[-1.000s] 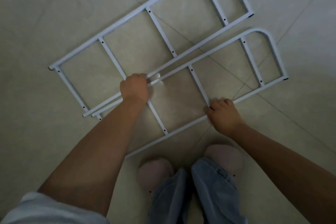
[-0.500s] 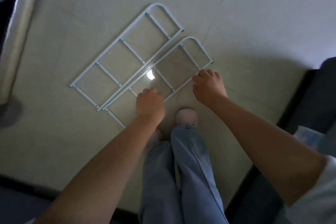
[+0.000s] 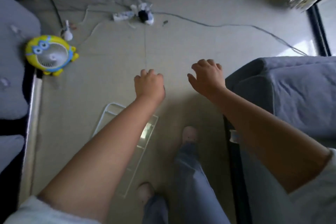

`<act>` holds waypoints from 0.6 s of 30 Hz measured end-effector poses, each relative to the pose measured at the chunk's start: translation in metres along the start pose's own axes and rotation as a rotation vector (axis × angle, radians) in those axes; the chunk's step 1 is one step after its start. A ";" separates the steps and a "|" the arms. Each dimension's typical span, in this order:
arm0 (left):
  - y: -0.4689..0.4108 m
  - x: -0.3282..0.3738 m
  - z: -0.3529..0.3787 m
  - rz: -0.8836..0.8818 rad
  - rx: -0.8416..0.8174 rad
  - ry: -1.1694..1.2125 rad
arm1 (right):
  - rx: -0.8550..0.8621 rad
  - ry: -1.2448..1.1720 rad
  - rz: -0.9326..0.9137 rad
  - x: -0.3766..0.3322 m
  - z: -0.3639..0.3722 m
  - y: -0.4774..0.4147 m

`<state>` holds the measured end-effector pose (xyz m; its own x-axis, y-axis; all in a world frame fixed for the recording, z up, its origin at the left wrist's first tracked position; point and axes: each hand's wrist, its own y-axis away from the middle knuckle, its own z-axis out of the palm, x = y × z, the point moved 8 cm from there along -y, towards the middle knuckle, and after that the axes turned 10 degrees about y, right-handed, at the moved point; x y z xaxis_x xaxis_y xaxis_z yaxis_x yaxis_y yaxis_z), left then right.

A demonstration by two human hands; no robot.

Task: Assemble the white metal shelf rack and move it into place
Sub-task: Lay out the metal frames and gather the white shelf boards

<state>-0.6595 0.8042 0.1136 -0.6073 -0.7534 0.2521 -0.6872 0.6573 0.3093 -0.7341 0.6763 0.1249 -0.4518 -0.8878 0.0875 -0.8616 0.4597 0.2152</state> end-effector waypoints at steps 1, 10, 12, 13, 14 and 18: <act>-0.017 0.022 -0.016 0.021 0.010 -0.014 | 0.015 -0.012 0.021 0.023 -0.014 -0.011; -0.179 0.152 -0.145 0.076 0.132 -0.089 | 0.115 -0.062 0.091 0.176 -0.128 -0.140; -0.214 0.167 -0.168 0.094 0.144 -0.108 | 0.128 -0.076 0.104 0.199 -0.151 -0.174; -0.232 0.172 -0.180 0.099 0.150 -0.114 | 0.133 -0.080 0.107 0.209 -0.161 -0.193; -0.252 0.177 -0.192 0.101 0.160 -0.120 | 0.138 -0.074 0.107 0.218 -0.172 -0.213; -0.344 0.188 -0.247 0.107 0.205 -0.162 | 0.153 0.015 0.098 0.249 -0.214 -0.303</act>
<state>-0.4391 0.4325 0.2811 -0.7249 -0.6785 0.1188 -0.6722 0.7345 0.0931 -0.5357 0.3111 0.2899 -0.5326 -0.8385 0.1153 -0.8395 0.5407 0.0542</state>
